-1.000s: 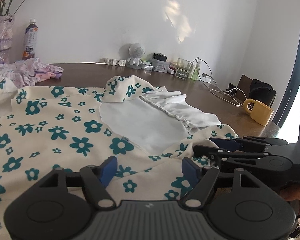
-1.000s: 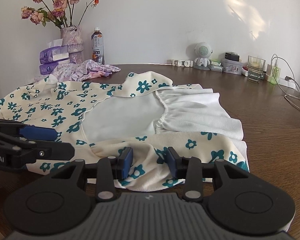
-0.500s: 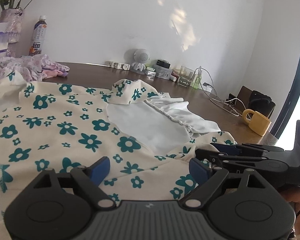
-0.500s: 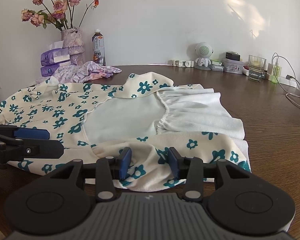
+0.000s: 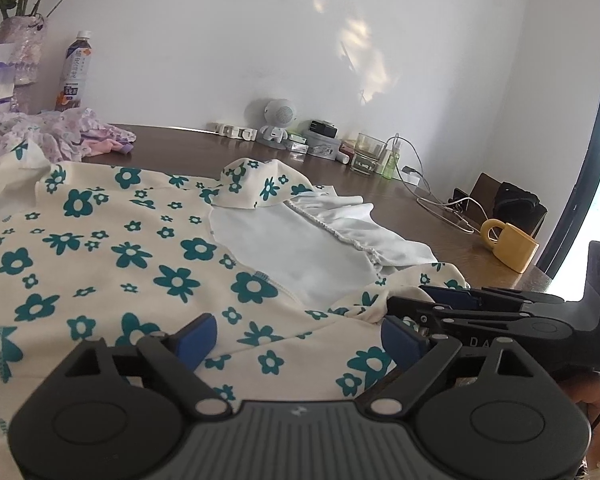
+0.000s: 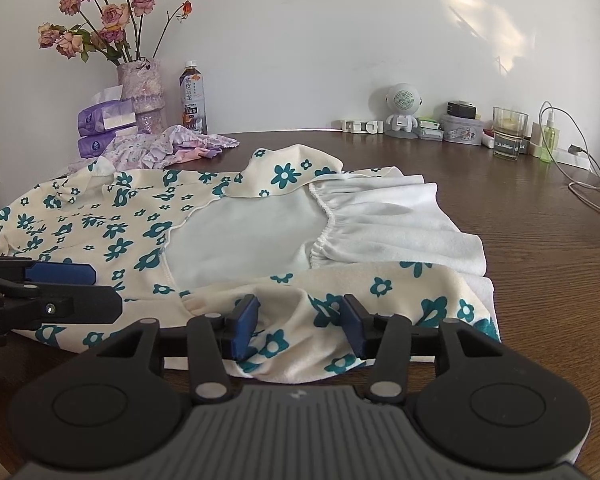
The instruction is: Fold clothes
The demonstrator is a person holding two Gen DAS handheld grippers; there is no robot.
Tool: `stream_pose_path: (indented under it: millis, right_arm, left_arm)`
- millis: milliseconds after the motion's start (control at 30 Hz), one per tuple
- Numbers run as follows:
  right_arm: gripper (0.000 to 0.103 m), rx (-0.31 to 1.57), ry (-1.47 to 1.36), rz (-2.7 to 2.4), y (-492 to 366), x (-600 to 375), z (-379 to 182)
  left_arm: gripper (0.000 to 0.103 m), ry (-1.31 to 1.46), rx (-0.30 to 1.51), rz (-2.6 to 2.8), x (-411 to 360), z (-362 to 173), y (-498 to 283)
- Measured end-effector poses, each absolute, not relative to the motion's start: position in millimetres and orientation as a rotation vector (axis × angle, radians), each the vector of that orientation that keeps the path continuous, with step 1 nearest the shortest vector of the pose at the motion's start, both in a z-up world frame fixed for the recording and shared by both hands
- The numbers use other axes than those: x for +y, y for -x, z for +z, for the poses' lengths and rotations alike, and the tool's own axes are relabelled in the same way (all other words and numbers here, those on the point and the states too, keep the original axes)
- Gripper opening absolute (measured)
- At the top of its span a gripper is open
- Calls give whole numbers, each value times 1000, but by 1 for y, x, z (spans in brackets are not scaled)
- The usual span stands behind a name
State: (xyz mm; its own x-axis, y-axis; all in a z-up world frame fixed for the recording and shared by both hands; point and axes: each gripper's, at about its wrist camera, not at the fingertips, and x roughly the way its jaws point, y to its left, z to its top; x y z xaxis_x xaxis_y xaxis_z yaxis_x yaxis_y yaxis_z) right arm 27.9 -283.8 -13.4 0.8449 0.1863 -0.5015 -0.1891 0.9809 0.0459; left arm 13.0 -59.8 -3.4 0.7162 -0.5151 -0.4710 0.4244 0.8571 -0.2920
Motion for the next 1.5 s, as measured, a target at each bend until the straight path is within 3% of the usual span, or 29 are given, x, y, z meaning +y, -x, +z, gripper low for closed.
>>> stream_pose_path:
  millis: [1500]
  right_arm:
    - [50,528,-7,199,-28,-286,-13]
  left_arm:
    - [92,204,564,-532,-56,-4,-12]
